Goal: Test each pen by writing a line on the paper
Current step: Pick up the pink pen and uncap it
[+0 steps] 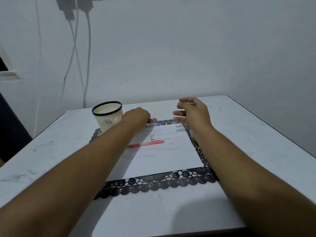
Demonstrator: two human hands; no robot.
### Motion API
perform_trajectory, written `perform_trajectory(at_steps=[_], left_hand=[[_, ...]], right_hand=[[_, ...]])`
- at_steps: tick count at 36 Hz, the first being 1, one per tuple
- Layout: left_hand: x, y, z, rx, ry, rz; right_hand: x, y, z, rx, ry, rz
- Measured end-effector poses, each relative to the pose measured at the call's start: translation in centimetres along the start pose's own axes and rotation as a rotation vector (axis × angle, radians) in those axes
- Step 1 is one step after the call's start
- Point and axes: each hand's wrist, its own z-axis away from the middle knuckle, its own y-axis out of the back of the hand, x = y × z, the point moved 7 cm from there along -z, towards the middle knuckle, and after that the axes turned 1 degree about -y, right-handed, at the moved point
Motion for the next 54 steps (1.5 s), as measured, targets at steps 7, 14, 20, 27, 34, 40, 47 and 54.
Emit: perform_trajectory(at_steps=[7,14,20,27,34,40,47,54], left_hand=[[0.3,-0.4,0.0,-0.016,-0.014,-0.008],[0.2,-0.6,0.5,0.023,-0.018,0.019],[0.9,1.8,2.2,0.088,-0.095,0.141],[0.9,5.3,7.9,0.135,-0.16,0.348],[0.0,2.6,11.0,0.114,-0.105,0.457],[0.3,1.3,11.6,0.11,-0.137,0.457],[0.7,1.0,11.7,0.133,-0.134,0.429],[0.6,0.9,11.7,0.126,-0.16,0.443]], right_hand=[[0.3,-0.2,-0.1,-0.013,0.009,0.029],[0.5,-0.3,0.0,-0.023,0.0,0.047],[0.5,-0.4,-0.1,-0.037,0.011,0.069],[0.7,-0.8,0.1,-0.036,0.002,0.113],[0.7,-1.4,0.6,-0.055,0.019,0.165],[1.1,-1.7,1.1,-0.059,0.016,0.187],[1.4,-2.1,1.2,-0.085,0.019,0.222],[1.4,-2.4,1.5,-0.108,0.039,0.238]])
